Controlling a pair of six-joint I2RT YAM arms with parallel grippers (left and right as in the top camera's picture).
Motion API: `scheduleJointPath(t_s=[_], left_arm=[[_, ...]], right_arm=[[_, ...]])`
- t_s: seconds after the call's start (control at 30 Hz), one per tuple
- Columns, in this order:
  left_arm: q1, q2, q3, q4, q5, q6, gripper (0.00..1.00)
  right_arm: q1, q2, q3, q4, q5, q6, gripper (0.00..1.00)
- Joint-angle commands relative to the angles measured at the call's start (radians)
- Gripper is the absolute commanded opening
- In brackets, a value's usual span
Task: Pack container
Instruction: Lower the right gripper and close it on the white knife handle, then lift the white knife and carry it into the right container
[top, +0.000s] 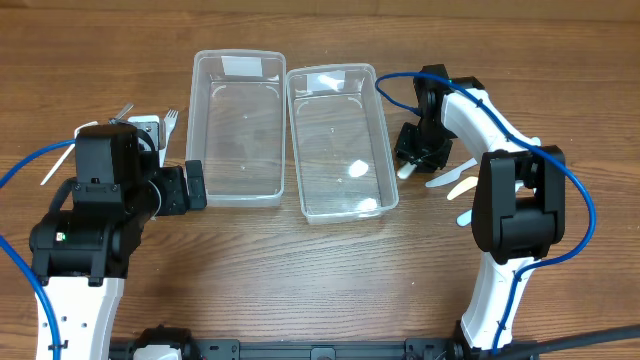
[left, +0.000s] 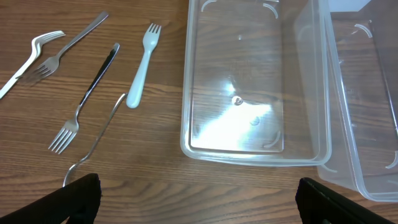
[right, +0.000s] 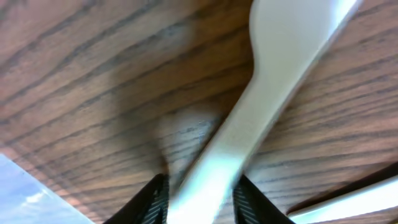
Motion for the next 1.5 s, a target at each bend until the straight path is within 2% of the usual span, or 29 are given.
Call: scheduleJointPath(t_s=[0.0,0.1,0.3,0.5,0.7,0.93,1.03,1.27,1.47], left_arm=[[0.010,0.003,0.025,0.002,0.011,-0.002,1.00],[0.010,0.003,0.025,0.002,0.011,-0.003,1.00],[0.010,0.003,0.025,0.002,0.010,-0.002,1.00],[0.010,0.003,0.025,0.002,0.011,-0.002,1.00],[0.010,0.003,0.025,0.002,0.008,-0.002,1.00],[0.010,0.003,0.025,0.006,0.007,-0.002,1.00],[0.010,0.003,0.025,0.006,0.007,-0.002,1.00],[0.010,0.003,0.025,0.006,0.003,-0.002,1.00],[0.010,0.003,0.025,0.011,0.003,-0.002,1.00]], right_arm=[[0.006,0.042,-0.003,0.027,-0.024,0.012,0.31],[0.006,0.042,-0.003,0.028,-0.024,0.011,0.31],[0.006,0.042,-0.003,0.033,-0.024,0.016,0.21],[0.006,0.042,-0.003,0.035,-0.024,0.016,0.19],[0.006,0.042,-0.003,0.035,-0.024,0.016,0.11],[0.006,0.042,-0.003,0.039,-0.024,0.015,0.08],[0.006,0.042,-0.003,0.039,-0.023,0.015,0.04],[0.006,0.032,0.001,0.038,0.015,0.014,0.04],[0.004,-0.073,0.116,-0.062,0.149,0.006,0.04]])
